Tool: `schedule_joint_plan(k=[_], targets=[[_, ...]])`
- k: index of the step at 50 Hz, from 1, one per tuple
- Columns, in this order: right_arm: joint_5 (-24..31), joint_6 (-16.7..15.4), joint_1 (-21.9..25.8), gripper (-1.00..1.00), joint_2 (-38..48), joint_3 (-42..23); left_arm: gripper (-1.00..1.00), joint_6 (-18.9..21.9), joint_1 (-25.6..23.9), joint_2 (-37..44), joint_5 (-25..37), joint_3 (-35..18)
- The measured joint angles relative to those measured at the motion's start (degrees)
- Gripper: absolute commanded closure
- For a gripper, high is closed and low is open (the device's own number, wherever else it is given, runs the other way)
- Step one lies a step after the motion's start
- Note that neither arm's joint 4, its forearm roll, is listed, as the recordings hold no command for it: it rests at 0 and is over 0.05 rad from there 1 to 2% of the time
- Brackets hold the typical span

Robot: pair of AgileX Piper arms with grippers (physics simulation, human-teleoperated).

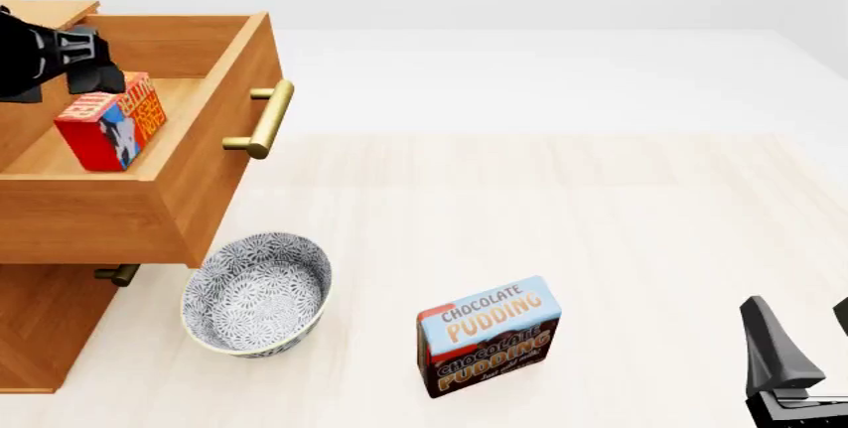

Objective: Put the butter at the back in the top drawer of the cabinet and close it.

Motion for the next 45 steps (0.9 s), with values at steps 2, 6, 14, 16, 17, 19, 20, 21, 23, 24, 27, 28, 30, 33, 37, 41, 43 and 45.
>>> schedule_joint_plan(k=[2,6,14,16,17,19,20,21,23,24,27,28,30,33,37,41,43,45], targets=[[0.00,0.00,0.00,-1.00,0.00,0.00,-1.00,0.15,-0.35,-0.33,0.32,-0.66],[0.00,0.00,0.00,-1.00,0.00,0.00,-1.00,0.27,-1.53,-1.19,0.83,-2.23],[0.00,0.00,0.00,-1.00,0.00,0.00,-1.00,0.03,-4.95,-3.23,1.59,-5.50],[0.00,0.00,0.00,-1.00,0.00,0.00,-1.00,-0.03,-5.75,-3.64,1.68,-6.06],[0.00,0.00,0.00,-1.00,0.00,0.00,-1.00,-0.07,-6.16,-3.81,1.72,-6.31],[0.00,0.00,0.00,-1.00,0.00,0.00,-1.00,-0.01,-6.88,-4.12,1.78,-6.76],[0.00,0.00,0.00,-1.00,0.00,0.00,-1.00,0.00,-7.23,-4.24,1.80,-6.92],[0.00,0.00,0.00,-1.00,0.00,0.00,-1.00,0.04,-7.57,-4.35,1.79,-7.07],[0.00,0.00,0.00,-1.00,0.00,0.00,-1.00,0.08,-8.19,-4.54,1.78,-7.31],[0.00,0.00,0.00,-1.00,0.00,0.00,-1.00,0.10,-8.50,-4.63,1.76,-7.41],[0.00,0.00,0.00,-1.00,0.00,0.00,-1.00,0.14,-9.63,-4.92,1.65,-7.70],[0.00,0.00,0.00,-1.00,0.00,0.00,-1.00,0.17,-10.03,-5.04,1.56,-7.78],[0.00,0.00,0.00,-1.00,0.00,0.00,-1.00,0.15,-10.89,-5.25,1.36,-7.89],[0.00,0.00,0.00,-1.00,0.00,0.00,-1.00,0.28,-12.14,-5.54,1.01,-7.98],[0.00,0.00,0.00,-1.00,0.00,0.00,-1.00,0.45,-13.93,-5.88,0.52,-8.11],[0.00,0.00,0.00,-1.00,0.00,0.00,-1.00,0.63,-15.83,-6.21,-0.09,-8.07],[0.00,0.00,0.00,-1.00,0.00,0.00,-1.00,0.63,-16.82,-6.33,-0.39,-8.19],[0.00,0.00,0.00,-1.00,0.00,0.00,-1.00,0.62,-17.78,-6.39,-0.66,-8.30]])
